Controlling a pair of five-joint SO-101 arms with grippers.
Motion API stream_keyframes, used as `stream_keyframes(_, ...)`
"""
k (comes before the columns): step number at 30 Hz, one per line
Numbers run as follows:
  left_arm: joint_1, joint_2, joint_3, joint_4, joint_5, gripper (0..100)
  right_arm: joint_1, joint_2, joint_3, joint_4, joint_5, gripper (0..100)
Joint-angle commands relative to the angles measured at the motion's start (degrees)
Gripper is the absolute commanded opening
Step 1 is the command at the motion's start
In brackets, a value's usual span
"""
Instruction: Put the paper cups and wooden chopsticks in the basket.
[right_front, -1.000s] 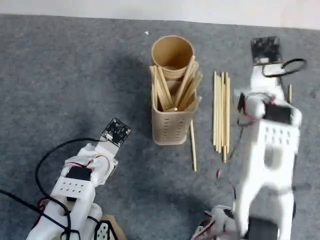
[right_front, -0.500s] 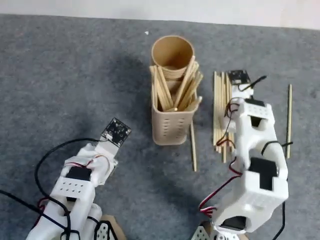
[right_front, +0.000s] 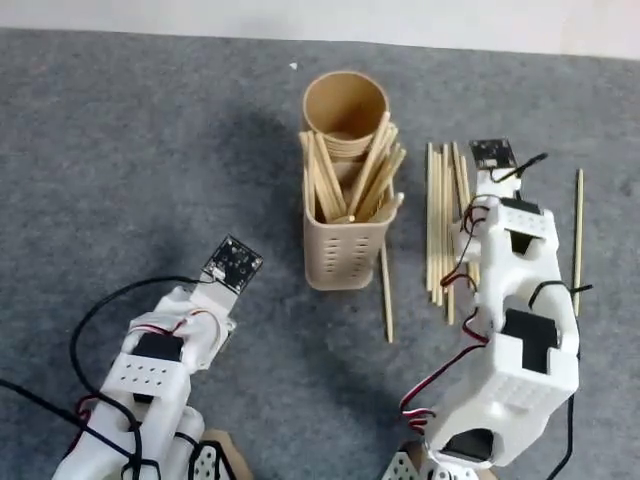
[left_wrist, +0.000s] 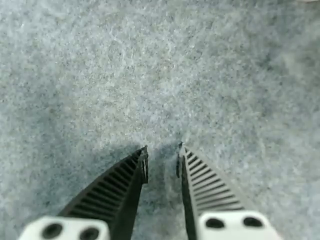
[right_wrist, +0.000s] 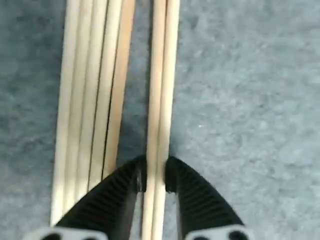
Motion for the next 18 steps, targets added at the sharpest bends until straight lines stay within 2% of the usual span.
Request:
stream_keyframes(1, 0.6, -0.7, -0.1, -0.4, -0.5, 13, -0.3, -8.8, -1.1, 0.3, -5.7, 0.6)
stream_keyframes(5, 0.6, -0.7, -0.1, -0.4, -0.5, 13, -0.6, -27.0, -1.1, 0.3, -14.6, 0.6)
stream_keyframes(8, 0.6, -0.7, -0.1, -0.5, -0.5, 13, -3.9, -41.5, -1.1, 0.1, -18.2, 0.6)
stream_keyframes(11, 0.6, -0.7, -0.1, -0.5, -0.5, 13, -10.3, -53.8, -1.2, -0.4, -20.6, 0.6)
stream_keyframes(14, 0.6, -0.7, -0.1, -0.5, -0.5, 13, -18.9, -62.4, -0.7, -6.9, -22.3, 0.6)
stream_keyframes(18, 0.6, -0.7, -0.1, -0.5, -0.5, 13, -28.0, -66.5, 5.4, -16.7, -22.6, 0.6)
